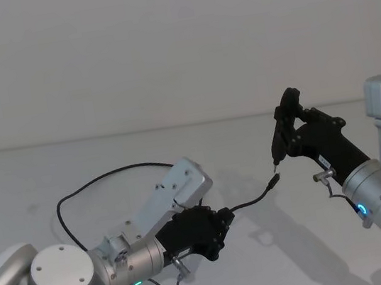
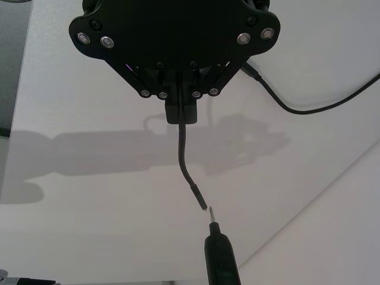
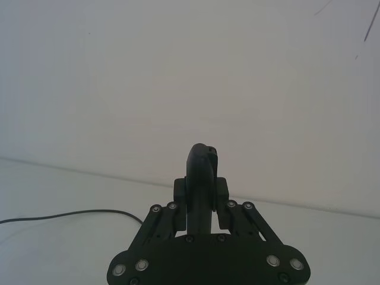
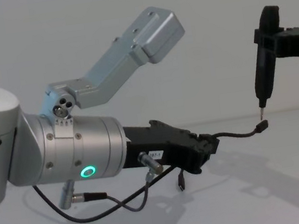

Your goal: Pick up the data cable with the one hand.

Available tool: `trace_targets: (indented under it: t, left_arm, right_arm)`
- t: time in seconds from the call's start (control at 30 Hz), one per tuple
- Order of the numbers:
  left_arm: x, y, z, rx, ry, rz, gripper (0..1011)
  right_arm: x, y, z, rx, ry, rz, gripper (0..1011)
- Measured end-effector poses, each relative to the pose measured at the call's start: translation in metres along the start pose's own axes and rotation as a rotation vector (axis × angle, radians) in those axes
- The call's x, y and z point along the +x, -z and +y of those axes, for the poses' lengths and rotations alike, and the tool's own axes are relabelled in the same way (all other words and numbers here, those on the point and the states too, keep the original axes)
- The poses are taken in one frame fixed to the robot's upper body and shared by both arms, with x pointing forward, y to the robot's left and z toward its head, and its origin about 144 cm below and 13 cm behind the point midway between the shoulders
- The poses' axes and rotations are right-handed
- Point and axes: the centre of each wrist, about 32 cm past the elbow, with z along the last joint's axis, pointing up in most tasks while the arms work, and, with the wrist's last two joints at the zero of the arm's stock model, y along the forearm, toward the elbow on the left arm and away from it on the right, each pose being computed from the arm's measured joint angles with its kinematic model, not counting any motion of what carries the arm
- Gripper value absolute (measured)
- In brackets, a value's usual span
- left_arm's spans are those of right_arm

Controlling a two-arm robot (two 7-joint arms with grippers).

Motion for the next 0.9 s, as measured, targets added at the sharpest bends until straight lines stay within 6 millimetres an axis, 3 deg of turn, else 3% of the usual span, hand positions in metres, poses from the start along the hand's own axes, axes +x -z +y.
trace_targets:
  t: [0.9]
  left_arm:
    - [0.0000, 0.0000, 0.0000, 0.000, 0.000, 0.000, 43]
  right_arm:
    - [0.0018, -0.0014, -0.0051, -0.011, 0.015, -0.017, 279]
